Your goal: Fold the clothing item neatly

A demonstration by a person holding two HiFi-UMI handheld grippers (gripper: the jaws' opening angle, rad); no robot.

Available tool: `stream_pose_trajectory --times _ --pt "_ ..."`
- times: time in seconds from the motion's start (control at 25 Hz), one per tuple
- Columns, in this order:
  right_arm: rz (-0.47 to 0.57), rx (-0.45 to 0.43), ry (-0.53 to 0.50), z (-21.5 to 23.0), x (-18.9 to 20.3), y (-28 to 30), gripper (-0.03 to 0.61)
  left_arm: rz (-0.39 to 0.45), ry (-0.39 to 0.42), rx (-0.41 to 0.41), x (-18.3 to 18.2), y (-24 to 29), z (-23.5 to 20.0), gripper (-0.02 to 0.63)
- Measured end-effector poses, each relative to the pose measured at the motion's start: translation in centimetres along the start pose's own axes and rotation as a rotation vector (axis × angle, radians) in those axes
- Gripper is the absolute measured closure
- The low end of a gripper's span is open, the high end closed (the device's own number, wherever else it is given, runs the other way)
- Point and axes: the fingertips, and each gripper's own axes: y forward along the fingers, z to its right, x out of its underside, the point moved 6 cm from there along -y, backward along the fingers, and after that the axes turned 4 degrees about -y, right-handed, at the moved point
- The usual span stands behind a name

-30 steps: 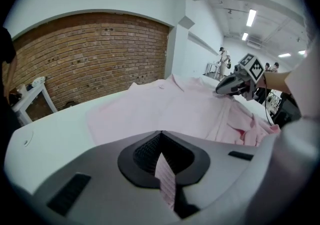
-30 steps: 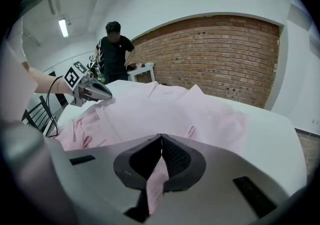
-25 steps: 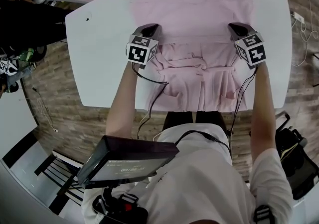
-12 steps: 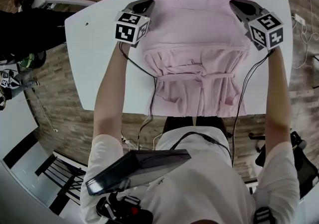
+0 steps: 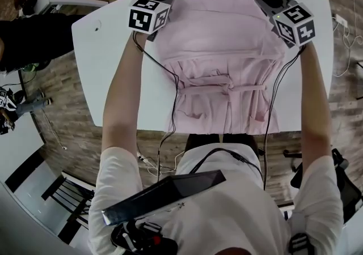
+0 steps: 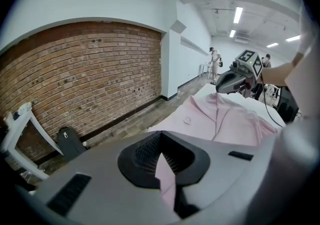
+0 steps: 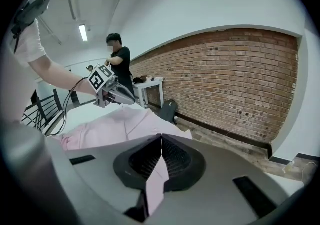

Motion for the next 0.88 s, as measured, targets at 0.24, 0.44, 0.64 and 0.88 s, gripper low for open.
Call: stream_pose_trajectory --times 0.24,0.44,0.64,0.88 --pt "-0.002 0.008 -0.009 1.3 -0.1 1.7 0.575 -0.018 -0.044 -0.013 0.0 1.7 -2.0 0.611" --pt "-0.006 0.015 -0.034 2.5 -0.4 3.1 0.536 -0.057 -0.078 0.103 -0.6 2.8 -2.7 0.497" --pt "-0.048 -0.011 -0.041 4.0 0.4 4.0 0.472 -0.106 -0.123 0.189 -0.2 3.7 -2.8 0.445" --pt "-0.083 -0.03 -0.043 5.1 0.8 4.9 0.449 -0.118 -0.14 0.213 -0.2 4.5 -3.0 0.445"
